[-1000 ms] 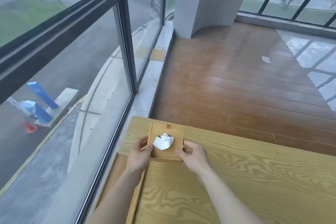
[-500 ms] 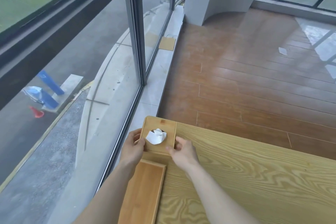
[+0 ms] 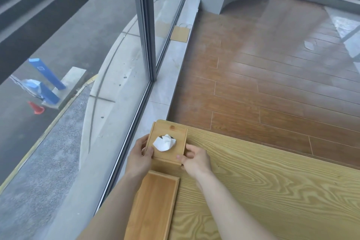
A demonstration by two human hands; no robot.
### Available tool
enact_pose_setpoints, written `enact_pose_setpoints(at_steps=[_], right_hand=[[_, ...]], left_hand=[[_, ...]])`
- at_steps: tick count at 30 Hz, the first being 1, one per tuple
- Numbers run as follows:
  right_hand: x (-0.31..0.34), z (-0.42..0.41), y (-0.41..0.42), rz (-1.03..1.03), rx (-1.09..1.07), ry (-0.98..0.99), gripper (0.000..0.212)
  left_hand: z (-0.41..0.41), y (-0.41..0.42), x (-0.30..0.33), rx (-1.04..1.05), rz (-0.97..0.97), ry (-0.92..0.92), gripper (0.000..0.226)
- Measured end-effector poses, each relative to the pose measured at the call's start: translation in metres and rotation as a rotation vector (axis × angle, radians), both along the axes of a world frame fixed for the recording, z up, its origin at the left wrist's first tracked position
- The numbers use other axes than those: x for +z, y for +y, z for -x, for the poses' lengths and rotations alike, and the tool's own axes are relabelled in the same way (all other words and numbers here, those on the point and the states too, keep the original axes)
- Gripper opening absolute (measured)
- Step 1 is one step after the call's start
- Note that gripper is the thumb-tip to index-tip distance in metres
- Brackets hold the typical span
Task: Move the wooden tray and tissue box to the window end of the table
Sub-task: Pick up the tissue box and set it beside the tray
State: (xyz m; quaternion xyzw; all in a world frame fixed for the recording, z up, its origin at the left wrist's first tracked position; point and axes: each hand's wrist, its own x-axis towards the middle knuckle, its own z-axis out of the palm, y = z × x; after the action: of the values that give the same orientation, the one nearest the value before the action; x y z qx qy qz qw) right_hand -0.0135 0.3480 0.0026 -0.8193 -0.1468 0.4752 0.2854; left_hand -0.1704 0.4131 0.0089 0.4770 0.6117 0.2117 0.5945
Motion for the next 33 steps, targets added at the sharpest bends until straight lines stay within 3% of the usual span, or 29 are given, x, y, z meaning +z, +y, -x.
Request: enact_pose_setpoints(at_steps=[3, 7, 11, 33], right_hand=[[-0.007, -0.003, 0.004, -0.027, -0.048, 0.013, 0.059], [-0.014, -0.004, 0.011, -0.041, -0.142, -0.03, 0.022], [-0.017, -0.005, 0.021, -0.059, -0.171, -0.062, 0.031], [-0.013, -0.012, 0.04, -0.095, -0.223, -0.031, 0.031]], left_hand=[[-0.001, 0.008, 0.0, -0.01, -0.009, -0.014, 0.039], [-0.006, 0.019, -0.002, 0.002, -0.025, -0.02, 0.039], [-0.011, 0.03, -0.002, 0.002, -0.031, -0.021, 0.04], [-0.02, 0.048, -0.006, 0.005, -0.038, -0.024, 0.04]])
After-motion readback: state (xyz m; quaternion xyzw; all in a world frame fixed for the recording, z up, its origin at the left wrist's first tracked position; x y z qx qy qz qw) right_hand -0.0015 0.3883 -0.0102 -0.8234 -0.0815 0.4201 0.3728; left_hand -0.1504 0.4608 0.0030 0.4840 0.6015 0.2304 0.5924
